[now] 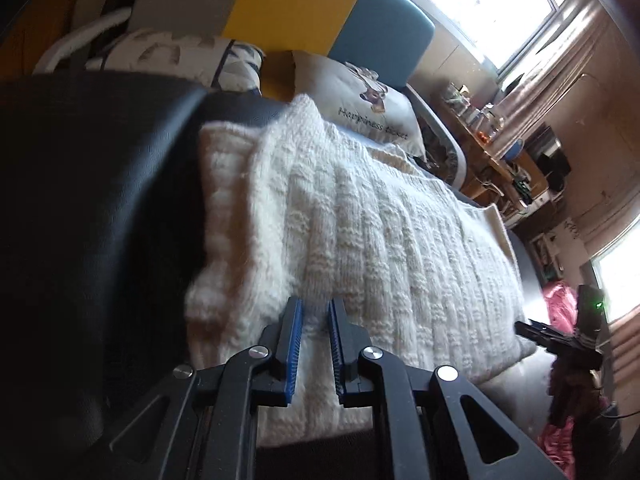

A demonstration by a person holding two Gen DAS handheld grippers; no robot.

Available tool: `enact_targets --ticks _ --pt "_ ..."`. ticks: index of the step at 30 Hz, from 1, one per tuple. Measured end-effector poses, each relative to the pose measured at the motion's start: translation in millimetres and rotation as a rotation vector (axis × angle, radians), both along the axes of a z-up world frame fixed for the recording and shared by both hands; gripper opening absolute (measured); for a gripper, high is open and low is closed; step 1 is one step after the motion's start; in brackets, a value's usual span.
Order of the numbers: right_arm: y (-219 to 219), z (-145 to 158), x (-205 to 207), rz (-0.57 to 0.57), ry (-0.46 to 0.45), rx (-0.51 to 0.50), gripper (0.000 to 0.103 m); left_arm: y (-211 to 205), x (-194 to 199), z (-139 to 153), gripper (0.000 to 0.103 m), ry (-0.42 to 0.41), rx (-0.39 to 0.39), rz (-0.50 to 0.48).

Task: Fold clothes
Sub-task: 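Open the right gripper, then the left, releasing the folded hem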

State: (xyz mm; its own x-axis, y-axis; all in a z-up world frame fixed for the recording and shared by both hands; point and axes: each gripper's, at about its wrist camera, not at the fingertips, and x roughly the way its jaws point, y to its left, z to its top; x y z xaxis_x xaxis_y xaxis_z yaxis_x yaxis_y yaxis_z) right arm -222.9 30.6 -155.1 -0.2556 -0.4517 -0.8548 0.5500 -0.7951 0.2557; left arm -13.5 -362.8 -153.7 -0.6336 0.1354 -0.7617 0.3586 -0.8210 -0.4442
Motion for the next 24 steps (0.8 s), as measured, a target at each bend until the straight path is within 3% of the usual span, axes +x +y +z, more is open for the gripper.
enact_targets --ticks 5,14,18,24 --pt "8.9 -1.1 21.0 0.004 0.006 0.024 0.072 23.0 31.5 -5.2 0.011 -0.001 -0.003 -0.044" --pt "38.0 0.2 55.7 0.020 -0.044 0.039 0.072 39.8 74.2 -4.6 0.010 0.005 0.080 -0.042" --pt "48.1 13.5 59.1 -0.030 -0.029 0.044 0.072 43.2 86.4 -4.2 0.010 0.013 0.109 -0.029" --pt "52.6 55.7 82.9 -0.027 0.138 0.091 0.072 38.4 99.6 13.5 0.013 0.019 0.058 0.006"
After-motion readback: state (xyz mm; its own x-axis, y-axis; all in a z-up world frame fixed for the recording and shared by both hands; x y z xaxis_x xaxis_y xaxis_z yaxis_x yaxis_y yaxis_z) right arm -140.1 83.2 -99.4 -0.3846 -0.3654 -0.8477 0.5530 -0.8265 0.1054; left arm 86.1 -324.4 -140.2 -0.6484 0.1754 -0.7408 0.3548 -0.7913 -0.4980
